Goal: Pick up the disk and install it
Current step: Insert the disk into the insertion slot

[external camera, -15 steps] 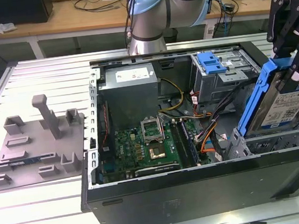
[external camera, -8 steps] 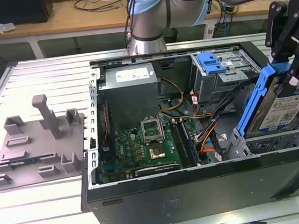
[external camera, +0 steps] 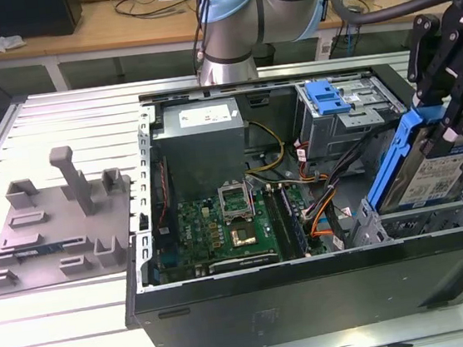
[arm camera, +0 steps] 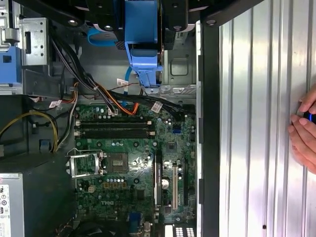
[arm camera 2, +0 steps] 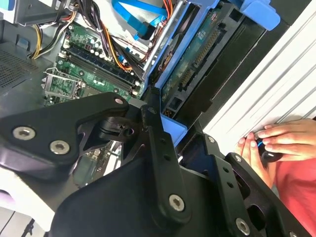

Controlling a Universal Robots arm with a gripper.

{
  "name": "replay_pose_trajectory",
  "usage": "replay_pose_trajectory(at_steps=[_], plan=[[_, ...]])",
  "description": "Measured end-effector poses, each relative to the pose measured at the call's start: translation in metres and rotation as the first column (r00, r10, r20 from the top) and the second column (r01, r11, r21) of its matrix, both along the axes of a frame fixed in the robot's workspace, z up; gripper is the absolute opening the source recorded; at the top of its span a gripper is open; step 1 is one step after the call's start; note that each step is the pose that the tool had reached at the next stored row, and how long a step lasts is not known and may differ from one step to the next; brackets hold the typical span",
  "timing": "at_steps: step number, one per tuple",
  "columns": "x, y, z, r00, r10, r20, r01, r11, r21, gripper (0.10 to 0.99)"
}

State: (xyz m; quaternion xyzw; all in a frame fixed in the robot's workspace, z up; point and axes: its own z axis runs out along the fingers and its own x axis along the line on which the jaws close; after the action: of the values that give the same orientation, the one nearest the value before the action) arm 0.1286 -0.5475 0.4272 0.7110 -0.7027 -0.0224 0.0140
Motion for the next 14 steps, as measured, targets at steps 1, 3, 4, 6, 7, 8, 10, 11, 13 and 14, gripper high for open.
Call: replay_pose_trajectory(at_steps=[1,3,4,6,7,8,10,11,13,14], plan=[[0.0000,0.0000,-0.0012,1.0000,0.000,0.0000,0.000,1.0000,0.000,0.369],[0.0000,0.0000,-0.0028,1.0000,0.000,0.0000,0.000,1.0000,0.000,0.369],[0.0000,0.0000,-0.0037,1.0000,0.000,0.0000,0.000,1.0000,0.000,0.369],[0.0000,0.0000,-0.0059,1.0000,0.000,0.0000,0.000,1.0000,0.000,0.369],[0.0000,0.0000,-0.0069,1.0000,0.000,0.0000,0.000,1.0000,0.000,0.369],[0.0000,0.0000,-0.0079,1.0000,0.000,0.0000,0.000,1.0000,0.000,0.369],[0.0000,0.0000,-0.0110,1.0000,0.000,0.0000,0.000,1.0000,0.000,0.369],[0.0000,0.0000,-0.0119,1.0000,0.000,0.0000,0.000,1.0000,0.000,0.369],[0.0000,0.0000,-0.0144,1.0000,0.000,0.0000,0.000,1.0000,0.000,0.369],[0.0000,0.0000,-0.0153,1.0000,0.000,0.0000,0.000,1.0000,0.000,0.369]])
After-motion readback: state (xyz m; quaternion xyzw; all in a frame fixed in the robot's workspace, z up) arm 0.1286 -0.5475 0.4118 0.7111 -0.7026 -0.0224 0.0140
